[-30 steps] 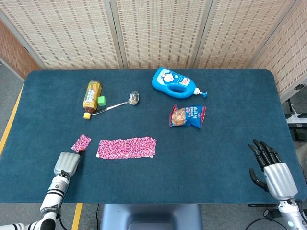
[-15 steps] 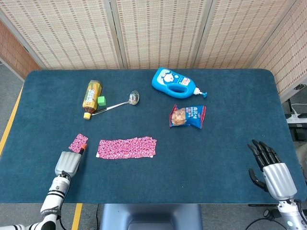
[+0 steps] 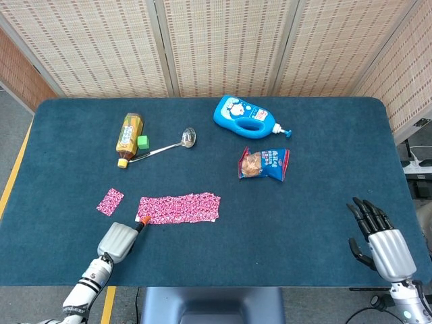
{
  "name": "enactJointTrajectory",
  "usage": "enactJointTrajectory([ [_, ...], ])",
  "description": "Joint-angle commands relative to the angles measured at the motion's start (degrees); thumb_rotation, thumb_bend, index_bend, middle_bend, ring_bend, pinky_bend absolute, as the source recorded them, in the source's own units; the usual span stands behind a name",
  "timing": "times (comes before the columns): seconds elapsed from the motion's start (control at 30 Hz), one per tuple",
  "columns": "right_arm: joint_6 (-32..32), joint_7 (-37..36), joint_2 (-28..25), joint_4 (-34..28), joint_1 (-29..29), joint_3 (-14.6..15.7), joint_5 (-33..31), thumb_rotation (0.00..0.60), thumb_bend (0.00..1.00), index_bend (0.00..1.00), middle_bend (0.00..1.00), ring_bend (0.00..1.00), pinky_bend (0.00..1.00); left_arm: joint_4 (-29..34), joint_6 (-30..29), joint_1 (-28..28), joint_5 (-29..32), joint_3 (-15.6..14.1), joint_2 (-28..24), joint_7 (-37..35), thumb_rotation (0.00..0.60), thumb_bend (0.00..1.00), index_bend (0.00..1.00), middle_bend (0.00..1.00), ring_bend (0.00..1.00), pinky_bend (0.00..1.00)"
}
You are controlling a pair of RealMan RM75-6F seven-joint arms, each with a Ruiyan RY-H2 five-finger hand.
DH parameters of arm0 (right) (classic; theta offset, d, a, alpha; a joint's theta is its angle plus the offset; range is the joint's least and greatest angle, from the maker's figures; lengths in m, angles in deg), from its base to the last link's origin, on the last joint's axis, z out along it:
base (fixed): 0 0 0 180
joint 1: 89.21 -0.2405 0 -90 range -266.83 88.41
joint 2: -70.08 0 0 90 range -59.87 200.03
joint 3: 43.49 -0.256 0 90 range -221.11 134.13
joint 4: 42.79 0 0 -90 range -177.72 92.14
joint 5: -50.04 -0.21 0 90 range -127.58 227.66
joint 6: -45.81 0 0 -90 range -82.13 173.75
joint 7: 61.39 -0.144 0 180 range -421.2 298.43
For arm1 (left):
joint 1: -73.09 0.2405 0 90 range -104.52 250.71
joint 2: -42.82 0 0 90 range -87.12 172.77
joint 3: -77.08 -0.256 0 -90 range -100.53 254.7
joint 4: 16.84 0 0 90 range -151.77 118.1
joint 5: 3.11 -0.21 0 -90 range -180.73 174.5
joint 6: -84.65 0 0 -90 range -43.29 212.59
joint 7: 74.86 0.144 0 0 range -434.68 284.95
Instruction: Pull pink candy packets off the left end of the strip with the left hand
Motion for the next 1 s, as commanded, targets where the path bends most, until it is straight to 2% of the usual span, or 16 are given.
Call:
enactJointTrajectory([
  [0.03, -0.25, 0.14, 0.02, -0.04, -0.07, 0.0, -0.16, 0.6, 0.46, 0.0, 0.0, 0.0, 0.15, -1.08, 0.47, -0.33, 0.53, 0.48, 1.4, 0.86, 0.6, 0.94, 0.0, 0.71, 0.71, 0.67],
  [0.27, -0.57, 0.41, 0.0, -0.26, -0.11, 0.0, -0.42, 0.6, 0.46, 0.0, 0.0, 0.0, 0.15, -2.27, 0.19, -0.67, 1.46, 1.84, 3.23, 2.03, 0.6, 0.94, 0.0, 0.71, 0.71, 0.67],
  [0.47, -0.48, 0.26, -0.09, -0.28, -0.11, 0.03, -0.3, 0.6, 0.46, 0.0, 0.0, 0.0, 0.15, -2.85, 0.75, -0.81, 4.78, 2.27, 3.7, 4.38, 0.6, 0.94, 0.0, 0.71, 0.71, 0.67],
  [0.7, -0.6, 0.35, -0.06, -0.35, -0.11, 0.05, -0.41, 0.6, 0.46, 0.0, 0.0, 0.0, 0.15, -3.26, 0.9, -1.21, 9.82, 2.78, 4.06, 7.96, 0.6, 0.94, 0.06, 0.71, 0.71, 0.67],
  [1.0, -0.78, 0.36, -0.18, -0.48, -0.17, 0.05, -0.51, 0.6, 0.46, 0.0, 0.0, 0.0, 0.15, -2.66, -0.22, -1.4, 12.36, 3.04, 3.47, 9.29, 0.6, 0.94, 0.07, 0.71, 0.71, 0.67],
])
